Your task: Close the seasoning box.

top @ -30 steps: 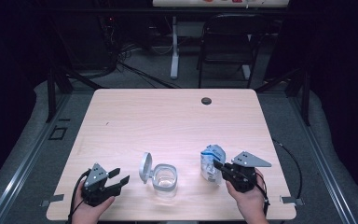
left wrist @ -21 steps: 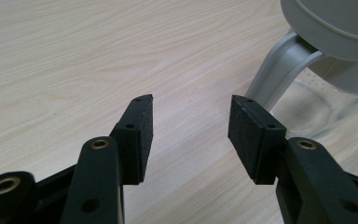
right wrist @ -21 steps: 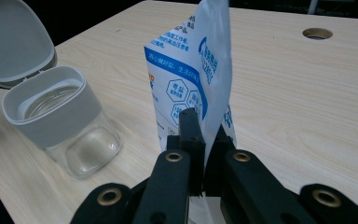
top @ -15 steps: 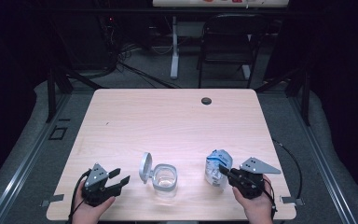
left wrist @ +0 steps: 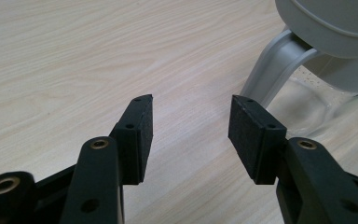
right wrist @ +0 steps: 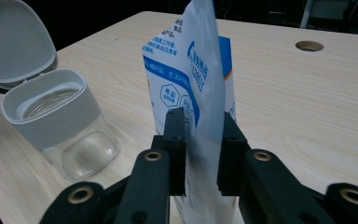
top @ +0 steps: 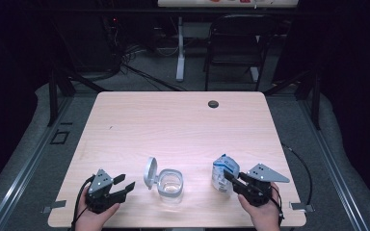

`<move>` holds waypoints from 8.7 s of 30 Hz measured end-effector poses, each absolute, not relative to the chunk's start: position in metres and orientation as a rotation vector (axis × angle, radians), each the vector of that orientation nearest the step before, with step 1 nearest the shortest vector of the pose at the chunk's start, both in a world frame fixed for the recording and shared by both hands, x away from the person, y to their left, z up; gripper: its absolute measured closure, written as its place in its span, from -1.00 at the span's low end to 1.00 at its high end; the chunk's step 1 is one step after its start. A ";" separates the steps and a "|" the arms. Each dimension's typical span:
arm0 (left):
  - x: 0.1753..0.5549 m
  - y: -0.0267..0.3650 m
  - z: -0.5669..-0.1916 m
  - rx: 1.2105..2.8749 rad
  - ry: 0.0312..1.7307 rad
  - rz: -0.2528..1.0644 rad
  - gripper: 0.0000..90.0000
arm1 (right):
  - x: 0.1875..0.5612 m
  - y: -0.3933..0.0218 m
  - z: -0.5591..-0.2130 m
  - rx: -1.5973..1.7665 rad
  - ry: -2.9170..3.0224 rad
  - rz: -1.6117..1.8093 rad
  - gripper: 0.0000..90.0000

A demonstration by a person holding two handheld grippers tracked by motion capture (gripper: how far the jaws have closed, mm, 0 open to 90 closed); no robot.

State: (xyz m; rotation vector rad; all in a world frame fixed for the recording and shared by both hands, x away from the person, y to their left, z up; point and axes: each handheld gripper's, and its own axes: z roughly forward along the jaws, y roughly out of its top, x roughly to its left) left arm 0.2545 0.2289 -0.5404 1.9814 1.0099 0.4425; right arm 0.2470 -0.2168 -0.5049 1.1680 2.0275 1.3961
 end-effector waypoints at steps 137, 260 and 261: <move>0.257 0.237 -0.539 1.951 1.029 0.465 0.11 | 0.263 -0.212 -0.575 1.419 2.084 1.331 -0.44; 0.257 0.239 -0.538 1.949 1.031 0.474 0.11 | 0.272 -0.211 -0.588 1.440 2.195 1.331 -0.09; 0.257 0.239 -0.538 1.950 1.030 0.474 0.11 | 0.271 -0.211 -0.588 1.439 2.194 1.329 -0.08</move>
